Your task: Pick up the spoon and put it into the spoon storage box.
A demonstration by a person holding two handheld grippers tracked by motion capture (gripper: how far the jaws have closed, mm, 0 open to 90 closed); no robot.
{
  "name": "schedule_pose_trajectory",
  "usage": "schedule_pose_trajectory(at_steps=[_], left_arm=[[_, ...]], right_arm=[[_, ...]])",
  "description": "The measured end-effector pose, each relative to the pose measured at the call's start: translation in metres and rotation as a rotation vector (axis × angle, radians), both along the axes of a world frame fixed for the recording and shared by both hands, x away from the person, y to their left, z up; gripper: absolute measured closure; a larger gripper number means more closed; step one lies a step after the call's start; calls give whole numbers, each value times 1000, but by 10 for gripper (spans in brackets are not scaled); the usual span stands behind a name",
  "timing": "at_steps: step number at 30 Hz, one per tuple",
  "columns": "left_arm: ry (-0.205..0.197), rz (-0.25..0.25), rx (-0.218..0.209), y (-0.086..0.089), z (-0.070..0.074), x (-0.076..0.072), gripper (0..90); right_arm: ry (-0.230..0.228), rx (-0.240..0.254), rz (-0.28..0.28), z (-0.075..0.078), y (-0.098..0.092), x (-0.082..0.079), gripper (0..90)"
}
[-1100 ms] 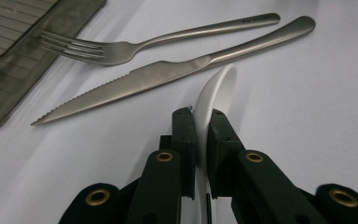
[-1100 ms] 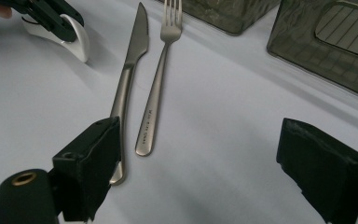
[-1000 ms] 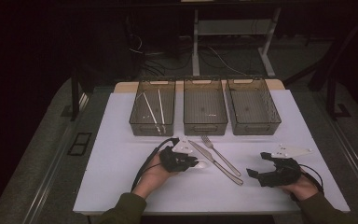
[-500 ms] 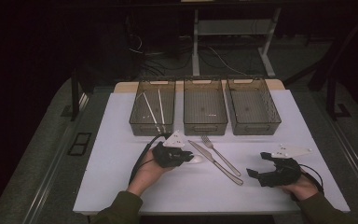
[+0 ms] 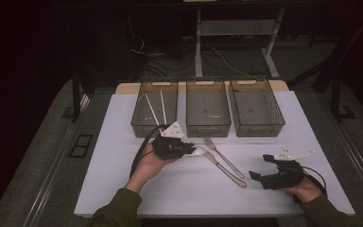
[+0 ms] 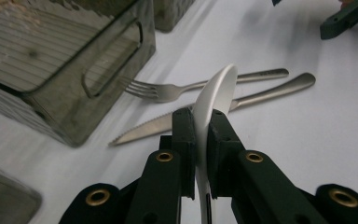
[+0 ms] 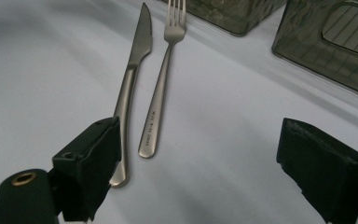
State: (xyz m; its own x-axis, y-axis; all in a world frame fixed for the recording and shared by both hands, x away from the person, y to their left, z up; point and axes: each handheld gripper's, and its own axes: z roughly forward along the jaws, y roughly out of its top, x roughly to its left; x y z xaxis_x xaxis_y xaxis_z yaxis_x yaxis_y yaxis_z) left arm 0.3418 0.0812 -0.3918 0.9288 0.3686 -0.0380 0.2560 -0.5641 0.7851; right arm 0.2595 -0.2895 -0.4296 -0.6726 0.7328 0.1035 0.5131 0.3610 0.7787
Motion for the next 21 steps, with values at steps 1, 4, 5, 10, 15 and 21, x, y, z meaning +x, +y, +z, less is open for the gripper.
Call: schedule_pose_trajectory(at_steps=[1,4,5,10,15,21], left_arm=[[-3,-1,-2,0,1,2,824],[-6,2,-9,-1,5,6,824],[-7,4,-10,-2,6,8,824],[-21,2,-8,-4,14,15,824],[-36,14,-30,-7,22,23,824],[-51,14,-23,-14,32,36,823]], right_arm=[[0,0,-2,0,0,0,137],[-1,4,-4,0,-1,0,137],[-2,5,-5,0,-1,0,137],[3,9,-6,0,-2,1,137],[4,12,-9,1,-2,0,137],[0,12,-11,1,-2,0,137]])
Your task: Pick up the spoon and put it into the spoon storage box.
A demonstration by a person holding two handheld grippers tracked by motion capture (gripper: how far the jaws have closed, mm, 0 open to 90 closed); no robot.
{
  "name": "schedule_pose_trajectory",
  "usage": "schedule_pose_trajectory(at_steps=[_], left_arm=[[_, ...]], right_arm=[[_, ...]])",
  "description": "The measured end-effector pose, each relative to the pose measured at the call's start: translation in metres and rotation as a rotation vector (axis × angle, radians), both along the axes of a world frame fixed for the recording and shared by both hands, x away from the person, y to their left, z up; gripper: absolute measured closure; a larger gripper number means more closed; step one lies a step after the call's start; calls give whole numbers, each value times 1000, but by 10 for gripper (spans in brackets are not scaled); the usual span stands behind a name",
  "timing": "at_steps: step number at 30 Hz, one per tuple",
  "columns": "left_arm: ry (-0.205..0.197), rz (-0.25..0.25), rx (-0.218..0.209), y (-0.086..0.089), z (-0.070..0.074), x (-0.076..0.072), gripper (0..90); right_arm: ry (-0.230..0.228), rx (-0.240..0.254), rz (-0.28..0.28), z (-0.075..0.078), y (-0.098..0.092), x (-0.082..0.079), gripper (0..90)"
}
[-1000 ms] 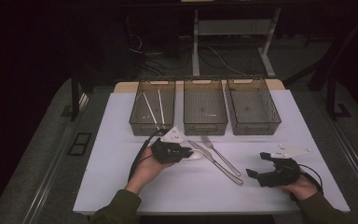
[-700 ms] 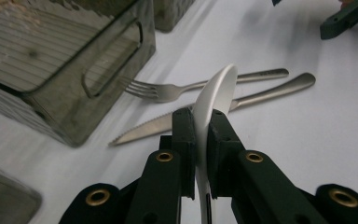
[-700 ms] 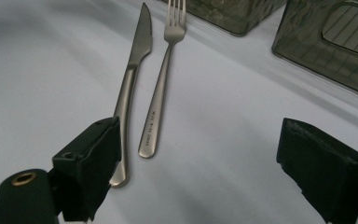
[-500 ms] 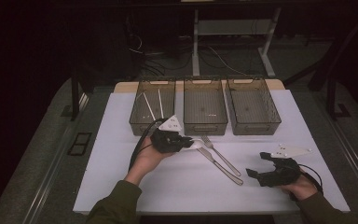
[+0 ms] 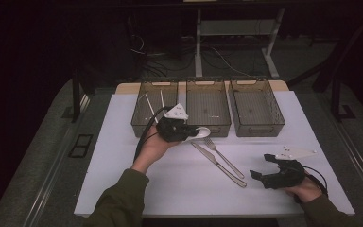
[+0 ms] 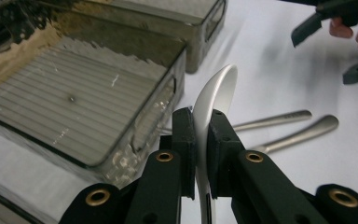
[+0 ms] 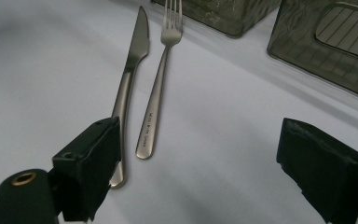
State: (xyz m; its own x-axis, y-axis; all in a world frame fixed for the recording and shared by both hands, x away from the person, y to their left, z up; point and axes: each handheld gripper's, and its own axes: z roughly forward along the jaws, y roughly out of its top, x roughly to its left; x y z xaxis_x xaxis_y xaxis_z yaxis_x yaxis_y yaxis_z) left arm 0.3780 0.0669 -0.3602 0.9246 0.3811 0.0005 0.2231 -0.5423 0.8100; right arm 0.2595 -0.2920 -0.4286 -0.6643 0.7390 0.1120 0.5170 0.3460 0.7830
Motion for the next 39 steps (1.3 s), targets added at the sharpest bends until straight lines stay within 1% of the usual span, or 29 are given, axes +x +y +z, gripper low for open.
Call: schedule_pose_trajectory(at_steps=[7,8,11,18,23,26,27,29,30,31,32,33,34,36,37,39], left_arm=[[-15,9,-12,-8,11,15,824],[-16,6,-5,-10,12,17,823],[-19,8,-3,-15,15,23,823],[-17,26,11,-27,13,43,823],[-29,26,34,-36,15,56,823],[-29,29,32,-44,15,62,823],[-35,24,44,-45,15,64,823],[-30,29,36,-50,13,68,823],[-30,30,37,-52,12,70,823],[-33,26,47,-53,12,72,823],[-28,34,36,-56,10,73,823],[-32,30,48,-57,10,75,823],[-36,39,44,-59,9,77,823],[-51,26,61,-62,7,80,822],[-49,34,56,-64,5,81,822],[-51,31,71,-66,3,85,822]], right_arm=[[-3,2,-3,0,0,0,138],[-3,3,-3,0,0,0,137],[-3,3,-3,0,0,0,137],[0,6,-5,1,-1,0,137],[0,8,-4,1,-1,0,138],[1,11,-3,1,-1,0,138],[3,13,-4,1,-1,0,137],[1,17,-4,1,-1,0,138],[3,19,-4,2,-1,0,137],[3,21,-4,2,-1,0,137],[4,20,-4,2,-1,0,137],[3,20,-3,1,-1,0,138],[4,22,-3,1,-2,0,138],[2,24,-3,2,-2,0,137],[1,27,-4,2,-2,0,138],[1,28,-4,2,-2,0,138]])
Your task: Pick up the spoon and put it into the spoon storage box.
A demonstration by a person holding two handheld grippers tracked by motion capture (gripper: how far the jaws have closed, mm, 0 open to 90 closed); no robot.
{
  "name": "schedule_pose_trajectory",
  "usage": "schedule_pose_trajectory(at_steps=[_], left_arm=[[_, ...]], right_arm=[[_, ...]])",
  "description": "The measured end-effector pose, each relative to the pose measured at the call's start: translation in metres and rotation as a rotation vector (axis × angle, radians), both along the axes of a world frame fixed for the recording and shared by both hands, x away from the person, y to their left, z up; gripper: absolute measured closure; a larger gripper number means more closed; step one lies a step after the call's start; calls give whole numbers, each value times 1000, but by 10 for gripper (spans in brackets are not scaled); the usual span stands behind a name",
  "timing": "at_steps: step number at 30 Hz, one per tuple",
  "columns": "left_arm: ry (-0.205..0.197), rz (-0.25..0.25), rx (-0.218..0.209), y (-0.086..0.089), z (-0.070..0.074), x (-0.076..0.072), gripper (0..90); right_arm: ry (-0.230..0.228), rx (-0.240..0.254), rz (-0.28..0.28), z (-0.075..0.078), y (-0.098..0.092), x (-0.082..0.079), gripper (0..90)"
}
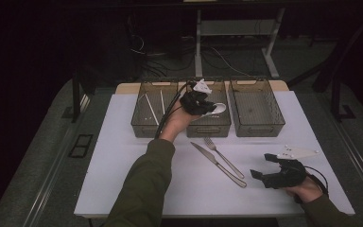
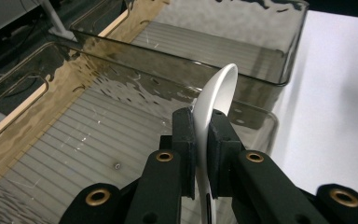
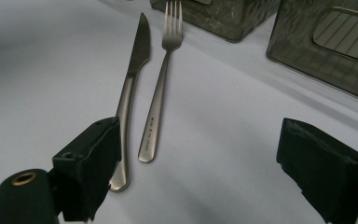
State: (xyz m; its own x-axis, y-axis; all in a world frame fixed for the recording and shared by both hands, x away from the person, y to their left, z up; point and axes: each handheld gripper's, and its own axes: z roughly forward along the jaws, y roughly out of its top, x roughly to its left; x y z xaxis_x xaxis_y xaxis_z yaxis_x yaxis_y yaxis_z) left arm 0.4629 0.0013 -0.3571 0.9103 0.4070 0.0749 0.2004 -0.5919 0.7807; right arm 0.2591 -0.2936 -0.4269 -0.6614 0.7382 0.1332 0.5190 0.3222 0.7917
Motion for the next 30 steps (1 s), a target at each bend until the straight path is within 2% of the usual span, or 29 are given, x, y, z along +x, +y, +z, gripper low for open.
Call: schedule_pose_trajectory(at_steps=[3,6,7,8,9,11,16,22,23,24,26,30], left_arm=[[18,19,-17,-3,-4,2,822],[20,22,-1,-3,-6,4,821],[24,28,-8,-4,-7,5,820],[23,25,6,-3,-8,5,819],[29,32,-1,-4,-9,5,818],[22,30,12,-5,-11,6,813],[25,27,19,-5,-12,7,745],[32,52,-41,-5,-9,4,654],[38,47,-38,-3,-7,4,638],[44,51,-55,-3,-7,2,620],[48,32,-52,-2,-5,0,582],[59,26,-83,3,-1,-7,534]], right_arm=[[-1,-1,1,0,0,0,138],[0,-1,1,0,0,0,138],[-1,-1,1,0,0,0,138],[-1,-1,1,0,0,0,138],[0,0,1,0,0,0,138],[-1,0,2,1,0,0,138],[-4,-2,2,0,0,0,138],[-2,-3,3,0,0,0,138],[-2,-2,2,0,0,0,138],[-2,-2,2,0,0,0,138],[-2,-3,0,0,-1,0,138],[-2,-1,1,0,0,0,138]])
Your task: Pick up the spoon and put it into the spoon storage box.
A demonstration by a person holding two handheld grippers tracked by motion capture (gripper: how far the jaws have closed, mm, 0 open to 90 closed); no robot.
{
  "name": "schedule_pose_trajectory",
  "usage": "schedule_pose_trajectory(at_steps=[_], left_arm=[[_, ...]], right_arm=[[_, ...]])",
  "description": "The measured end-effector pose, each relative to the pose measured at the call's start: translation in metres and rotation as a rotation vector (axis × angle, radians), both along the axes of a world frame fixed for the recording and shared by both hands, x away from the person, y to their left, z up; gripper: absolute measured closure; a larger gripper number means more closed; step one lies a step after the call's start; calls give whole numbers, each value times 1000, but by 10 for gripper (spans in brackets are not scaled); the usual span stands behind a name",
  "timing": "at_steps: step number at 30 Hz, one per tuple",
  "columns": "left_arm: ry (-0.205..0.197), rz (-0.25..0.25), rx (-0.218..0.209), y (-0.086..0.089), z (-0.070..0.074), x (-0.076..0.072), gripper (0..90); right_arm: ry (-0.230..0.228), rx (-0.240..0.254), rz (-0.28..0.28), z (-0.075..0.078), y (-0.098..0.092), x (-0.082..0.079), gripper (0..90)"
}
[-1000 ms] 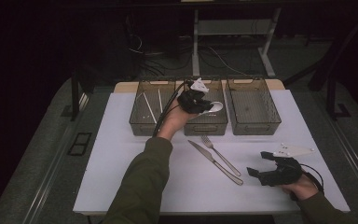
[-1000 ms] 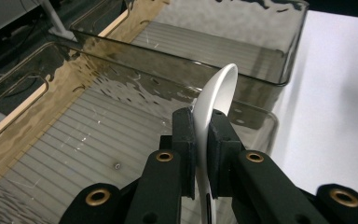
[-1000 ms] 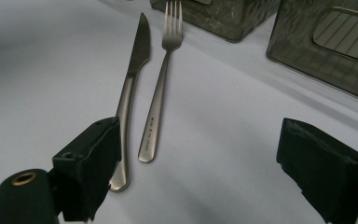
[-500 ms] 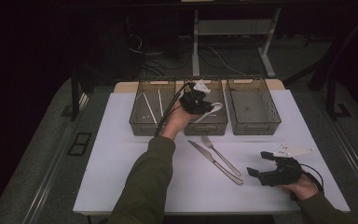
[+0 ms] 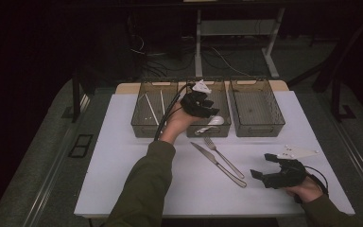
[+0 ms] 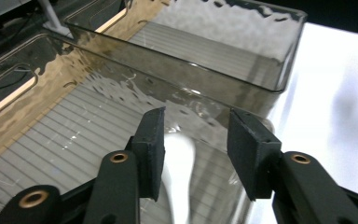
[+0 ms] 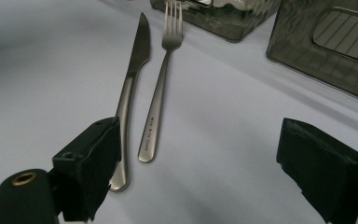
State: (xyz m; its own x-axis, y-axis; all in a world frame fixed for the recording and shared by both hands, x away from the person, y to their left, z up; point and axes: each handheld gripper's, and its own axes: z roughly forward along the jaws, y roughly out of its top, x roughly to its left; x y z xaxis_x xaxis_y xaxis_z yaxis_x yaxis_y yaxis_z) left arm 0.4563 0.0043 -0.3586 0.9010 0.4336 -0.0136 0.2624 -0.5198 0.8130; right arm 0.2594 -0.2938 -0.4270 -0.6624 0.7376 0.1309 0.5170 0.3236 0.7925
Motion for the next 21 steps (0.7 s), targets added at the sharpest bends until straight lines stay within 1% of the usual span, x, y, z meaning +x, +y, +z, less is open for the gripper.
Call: schedule_pose_trajectory(at_steps=[3,9,13,16,21], left_arm=[[19,1,-33,5,4,-7,495],[27,-4,-77,20,9,-25,438],[17,5,-82,30,8,-41,419],[18,-3,-91,36,7,-51,406],[14,-5,-92,46,4,-67,378]], right_arm=[[1,-3,1,0,0,0,138],[0,-4,-4,0,-1,0,138],[0,-6,0,0,-1,0,138],[0,-5,0,0,0,0,137],[1,-8,-1,0,0,0,138]])
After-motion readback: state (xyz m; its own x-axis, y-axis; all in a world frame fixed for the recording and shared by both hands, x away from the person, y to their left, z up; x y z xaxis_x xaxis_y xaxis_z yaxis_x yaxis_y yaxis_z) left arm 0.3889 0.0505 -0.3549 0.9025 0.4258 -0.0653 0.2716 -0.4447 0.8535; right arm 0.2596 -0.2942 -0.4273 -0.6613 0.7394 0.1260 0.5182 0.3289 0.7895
